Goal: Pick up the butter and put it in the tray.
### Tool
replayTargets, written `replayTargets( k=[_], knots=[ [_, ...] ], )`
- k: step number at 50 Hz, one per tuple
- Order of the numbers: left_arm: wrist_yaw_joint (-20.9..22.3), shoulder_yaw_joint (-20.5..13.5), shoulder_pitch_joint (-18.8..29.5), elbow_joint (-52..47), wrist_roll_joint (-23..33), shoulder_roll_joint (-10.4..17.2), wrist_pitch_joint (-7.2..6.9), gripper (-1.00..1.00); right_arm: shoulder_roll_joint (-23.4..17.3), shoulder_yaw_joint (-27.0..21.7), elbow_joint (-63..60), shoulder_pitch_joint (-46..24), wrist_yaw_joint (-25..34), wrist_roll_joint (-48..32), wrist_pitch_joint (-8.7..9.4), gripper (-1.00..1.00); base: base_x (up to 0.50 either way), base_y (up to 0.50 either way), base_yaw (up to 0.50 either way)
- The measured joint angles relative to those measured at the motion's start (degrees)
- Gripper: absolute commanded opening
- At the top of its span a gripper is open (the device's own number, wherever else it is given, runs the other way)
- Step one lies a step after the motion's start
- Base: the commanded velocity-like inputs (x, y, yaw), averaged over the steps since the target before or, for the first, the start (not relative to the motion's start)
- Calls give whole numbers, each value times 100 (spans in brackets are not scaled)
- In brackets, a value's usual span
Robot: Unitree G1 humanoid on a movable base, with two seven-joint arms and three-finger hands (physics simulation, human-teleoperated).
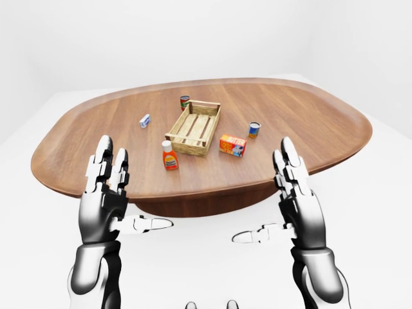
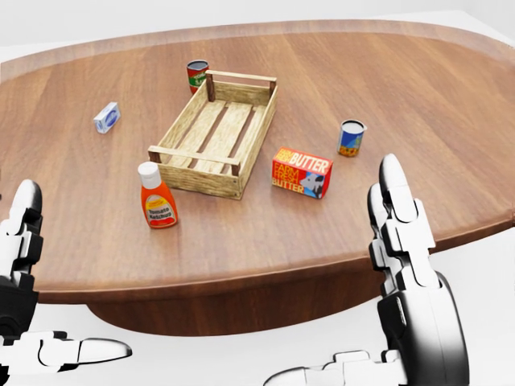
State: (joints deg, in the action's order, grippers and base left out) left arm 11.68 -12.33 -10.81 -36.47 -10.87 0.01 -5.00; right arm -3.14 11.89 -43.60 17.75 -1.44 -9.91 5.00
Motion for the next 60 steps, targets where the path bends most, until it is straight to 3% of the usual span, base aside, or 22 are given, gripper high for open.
replayTargets(
  k=[12, 60],
  knots=[
    [19, -9, -16, -22, -26, -4, 0, 100, -26, 83, 19, -57, -28, -237, 0, 100, 3, 0, -2],
    [43, -34, -2, -23, -39, 3, 0, 100, -113, 209, -61, 63, 172, -571, 0, 100, 49, -9, 0]
  ],
)
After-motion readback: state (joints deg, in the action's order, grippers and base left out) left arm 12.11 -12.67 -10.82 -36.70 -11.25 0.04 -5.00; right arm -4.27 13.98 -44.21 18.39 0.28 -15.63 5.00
